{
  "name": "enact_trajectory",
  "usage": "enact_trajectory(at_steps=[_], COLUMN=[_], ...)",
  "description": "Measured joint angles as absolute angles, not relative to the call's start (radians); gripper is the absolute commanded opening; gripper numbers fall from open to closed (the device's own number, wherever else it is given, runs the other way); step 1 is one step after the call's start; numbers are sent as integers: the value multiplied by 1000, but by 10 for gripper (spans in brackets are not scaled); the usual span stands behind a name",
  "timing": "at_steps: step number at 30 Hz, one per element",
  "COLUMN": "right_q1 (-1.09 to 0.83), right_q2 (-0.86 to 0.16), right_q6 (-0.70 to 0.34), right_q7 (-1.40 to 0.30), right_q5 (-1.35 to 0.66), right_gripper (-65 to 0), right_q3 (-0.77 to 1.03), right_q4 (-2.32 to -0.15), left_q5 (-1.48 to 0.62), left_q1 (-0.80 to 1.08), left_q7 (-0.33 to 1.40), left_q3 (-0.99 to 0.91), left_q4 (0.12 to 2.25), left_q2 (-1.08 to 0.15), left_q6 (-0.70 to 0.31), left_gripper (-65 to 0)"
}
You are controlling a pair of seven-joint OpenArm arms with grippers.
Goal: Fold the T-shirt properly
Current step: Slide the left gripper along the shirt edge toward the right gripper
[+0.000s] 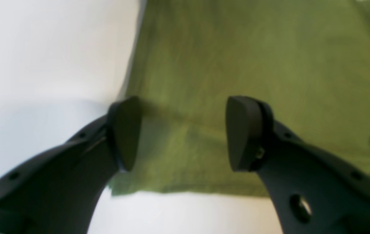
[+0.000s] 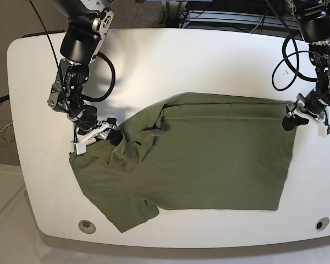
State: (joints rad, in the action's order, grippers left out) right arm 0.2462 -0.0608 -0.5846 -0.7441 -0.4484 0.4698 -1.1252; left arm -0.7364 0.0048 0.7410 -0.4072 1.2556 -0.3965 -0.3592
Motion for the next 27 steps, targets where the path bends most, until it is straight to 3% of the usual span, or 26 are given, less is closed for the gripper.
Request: enact_trajectory(at_steps=[4, 6, 10, 14, 20, 27], right_q1=[248, 249, 249, 248, 245, 245], right_q2=[-63, -64, -64, -62, -61, -61], right_q6=[-585, -586, -587, -584, -583, -579], right_q7=[-735, -732, -727, -738, -740, -731], right_q5=[-448, -448, -440, -440, -442, -435], right_gripper=[-293, -339, -487, -650, -650, -650], right_q3=[465, 464, 464, 468, 471, 470], right_q4=[-1117, -1111, -1104, -1097, -1099, -1100], left_q5=[-723, -714, -689, -659, -662, -675], left_q1=[6, 9, 25, 44, 21, -21], left_q7=[737, 724, 720, 763, 770, 759], left_q3=[-406, -405, -405, -405, -391, -377], left_q4=[1262, 1271, 1282, 1280, 1269, 1246], left_q2=[-397, -397, -397, -394, -390, -392], left_q6=[-359, -359, -358, -352, -352, -358], left_gripper=[-355, -377, -409, -363, -272, -249])
